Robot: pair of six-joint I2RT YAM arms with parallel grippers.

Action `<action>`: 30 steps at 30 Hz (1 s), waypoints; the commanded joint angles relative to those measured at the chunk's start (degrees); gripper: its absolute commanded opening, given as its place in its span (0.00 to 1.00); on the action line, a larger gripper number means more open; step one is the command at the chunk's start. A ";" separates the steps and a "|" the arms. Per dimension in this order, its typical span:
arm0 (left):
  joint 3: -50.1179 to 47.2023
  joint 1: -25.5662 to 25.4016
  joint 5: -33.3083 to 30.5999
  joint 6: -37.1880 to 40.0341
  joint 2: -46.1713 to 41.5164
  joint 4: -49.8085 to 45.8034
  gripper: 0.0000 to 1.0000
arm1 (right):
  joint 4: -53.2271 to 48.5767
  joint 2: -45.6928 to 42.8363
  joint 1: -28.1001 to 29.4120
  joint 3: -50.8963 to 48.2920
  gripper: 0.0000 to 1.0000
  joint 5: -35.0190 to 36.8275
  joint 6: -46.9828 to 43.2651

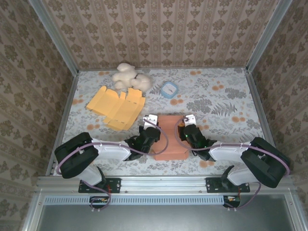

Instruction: Fold the paper box

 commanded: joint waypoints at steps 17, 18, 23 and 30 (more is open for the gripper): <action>3.28 0.09 -11.58 -0.50 -0.57 -8.10 0.00 | -23.57 7.95 5.12 10.41 0.40 25.09 13.95; 3.31 0.09 -11.35 -0.53 -0.48 -7.94 0.00 | -19.60 7.74 5.05 9.25 0.41 21.36 12.44; 3.71 0.09 -11.02 -0.41 0.09 -8.09 0.00 | -11.24 7.74 5.14 8.21 0.53 8.90 8.38; 4.01 0.58 -11.13 -0.74 1.08 -8.14 0.00 | -5.46 7.44 5.89 7.11 0.63 -0.04 6.55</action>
